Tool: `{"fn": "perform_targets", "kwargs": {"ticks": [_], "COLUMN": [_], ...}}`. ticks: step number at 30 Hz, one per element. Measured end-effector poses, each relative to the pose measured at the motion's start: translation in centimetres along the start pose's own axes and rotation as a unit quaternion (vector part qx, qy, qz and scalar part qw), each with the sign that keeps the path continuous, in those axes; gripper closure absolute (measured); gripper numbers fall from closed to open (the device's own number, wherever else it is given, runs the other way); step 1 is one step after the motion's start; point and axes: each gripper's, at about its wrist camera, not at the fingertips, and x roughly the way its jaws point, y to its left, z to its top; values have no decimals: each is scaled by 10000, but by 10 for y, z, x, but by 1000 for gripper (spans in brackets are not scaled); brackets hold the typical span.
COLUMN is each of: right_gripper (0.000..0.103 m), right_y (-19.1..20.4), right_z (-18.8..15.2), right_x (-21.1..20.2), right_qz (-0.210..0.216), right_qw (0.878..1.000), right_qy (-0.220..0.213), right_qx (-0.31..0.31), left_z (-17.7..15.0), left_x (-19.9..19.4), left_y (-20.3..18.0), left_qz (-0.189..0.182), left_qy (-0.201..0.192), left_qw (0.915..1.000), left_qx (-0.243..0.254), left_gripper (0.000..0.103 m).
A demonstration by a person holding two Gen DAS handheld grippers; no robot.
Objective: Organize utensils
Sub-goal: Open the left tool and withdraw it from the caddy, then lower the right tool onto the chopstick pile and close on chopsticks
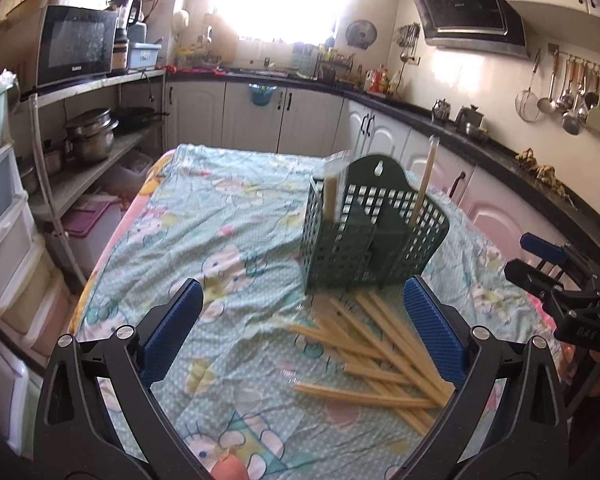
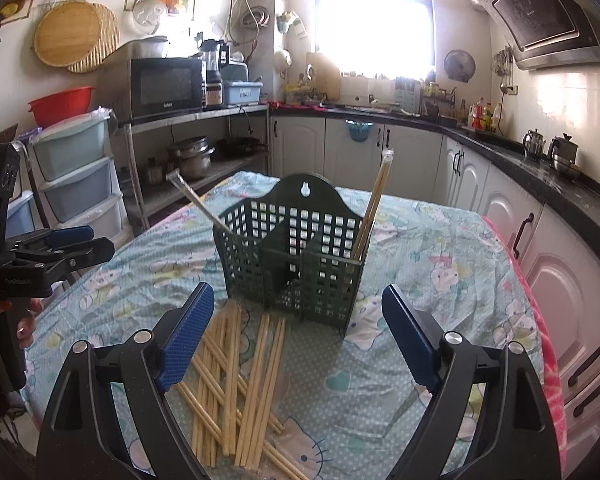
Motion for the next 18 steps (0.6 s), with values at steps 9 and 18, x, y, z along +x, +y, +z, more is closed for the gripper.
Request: {"fn": "perform_targets", "kwargs": {"ticks": [9,18], "right_gripper": [20,35], "right_y": [-1,-1], "right_z": [-18,-31], "right_x": [19,44], "right_qz": [37,92], "right_qw": [9992,9970], "right_qy": [390,769], "right_qx": [4,-61], "left_z": [-31,-63], "left_x": [19,32], "left_y": [9,16], "left_qz": [-140,-409], "left_qy": [693,1289], "left_qw": [9972,9893], "left_qx": [-226,-554], "left_gripper": [10,10]}}
